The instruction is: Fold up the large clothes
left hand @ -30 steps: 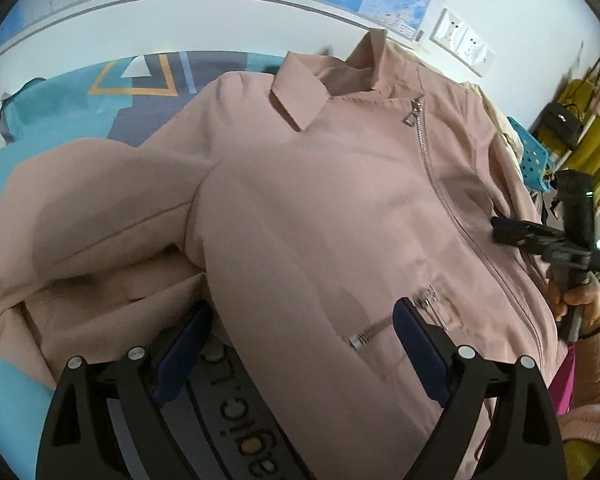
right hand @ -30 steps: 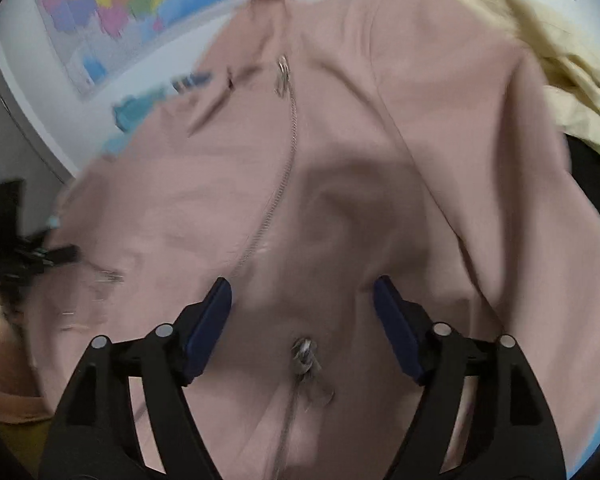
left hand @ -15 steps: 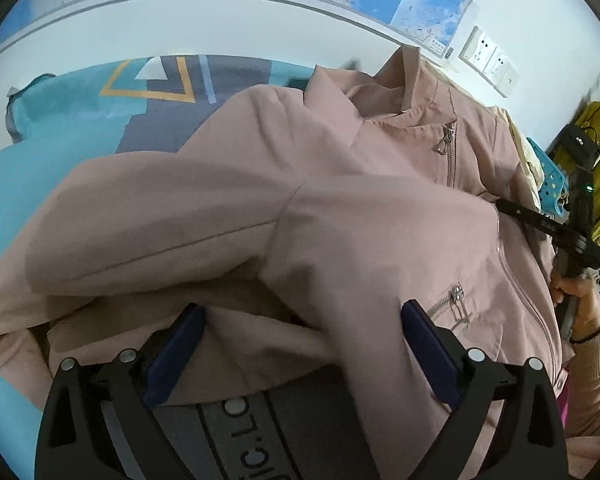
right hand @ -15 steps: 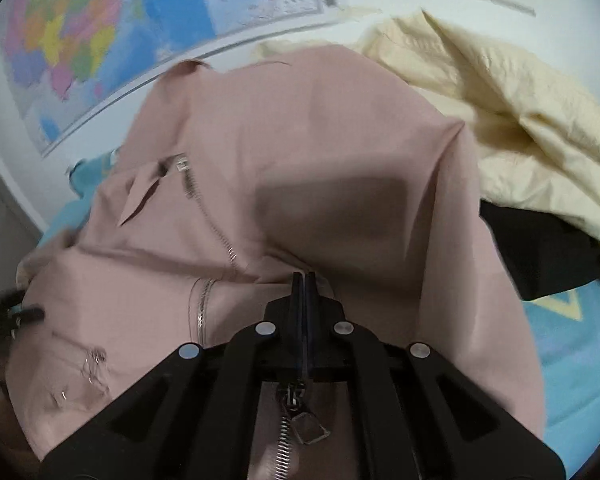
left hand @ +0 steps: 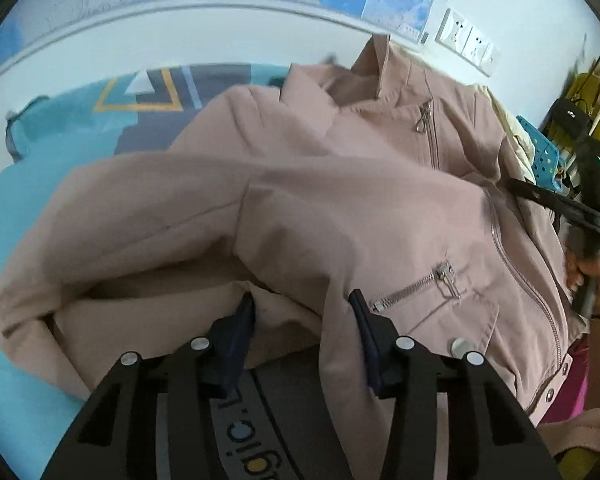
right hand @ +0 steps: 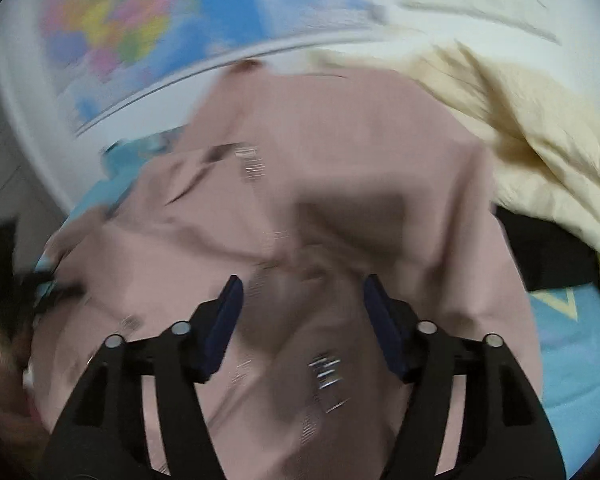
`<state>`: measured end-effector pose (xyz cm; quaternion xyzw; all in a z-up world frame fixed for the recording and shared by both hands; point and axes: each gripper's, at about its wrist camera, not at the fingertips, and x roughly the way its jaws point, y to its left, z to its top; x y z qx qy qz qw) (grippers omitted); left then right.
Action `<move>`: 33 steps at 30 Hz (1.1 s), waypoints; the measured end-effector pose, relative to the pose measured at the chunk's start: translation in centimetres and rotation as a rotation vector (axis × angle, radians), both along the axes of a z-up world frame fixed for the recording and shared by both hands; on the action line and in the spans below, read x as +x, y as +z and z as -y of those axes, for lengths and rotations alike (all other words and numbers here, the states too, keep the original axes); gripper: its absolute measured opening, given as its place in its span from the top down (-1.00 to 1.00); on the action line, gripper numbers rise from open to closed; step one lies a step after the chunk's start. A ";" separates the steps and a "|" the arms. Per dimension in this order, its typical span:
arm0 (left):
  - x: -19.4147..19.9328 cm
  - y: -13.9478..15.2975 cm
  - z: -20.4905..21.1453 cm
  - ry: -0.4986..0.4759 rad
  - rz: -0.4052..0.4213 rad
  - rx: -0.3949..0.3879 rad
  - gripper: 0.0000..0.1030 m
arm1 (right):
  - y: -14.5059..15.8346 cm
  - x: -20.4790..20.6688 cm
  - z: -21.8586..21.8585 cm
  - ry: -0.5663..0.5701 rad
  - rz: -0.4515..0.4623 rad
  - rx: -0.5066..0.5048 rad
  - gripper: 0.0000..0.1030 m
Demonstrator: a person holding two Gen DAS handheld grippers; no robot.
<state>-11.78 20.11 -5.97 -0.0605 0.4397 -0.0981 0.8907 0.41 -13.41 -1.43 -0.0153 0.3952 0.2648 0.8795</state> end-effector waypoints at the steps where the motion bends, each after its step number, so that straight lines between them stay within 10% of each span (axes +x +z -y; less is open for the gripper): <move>1: 0.1 0.1 0.1 0.002 0.004 0.015 0.13 | 0.0 -0.4 -1.0 0.042 -0.008 -0.011 -0.29; 6: 1.0 0.0 0.4 0.028 0.002 0.027 0.13 | -3.0 0.5 -6.6 0.136 0.018 -0.255 -0.34; 9: 1.6 -0.1 0.0 0.048 -0.009 0.011 0.13 | -4.2 2.5 -7.3 0.143 -0.012 -0.270 0.69; 11: 1.8 0.0 -0.2 0.057 -0.013 0.001 0.08 | -3.3 3.3 -6.7 0.139 -0.027 -0.199 0.77; 15: 1.1 0.9 -0.4 0.017 0.000 -0.073 -0.52 | -0.9 5.7 -5.1 0.073 -0.032 -0.045 0.79; 28: -6.5 -1.2 2.3 -0.206 -0.065 -0.243 -0.86 | -2.3 10.0 -6.0 -0.028 -0.057 -0.034 0.77; 33: -8.4 -1.9 5.5 -0.239 -0.026 -0.079 -0.84 | -1.3 7.9 -4.2 -0.021 -0.077 -0.017 0.36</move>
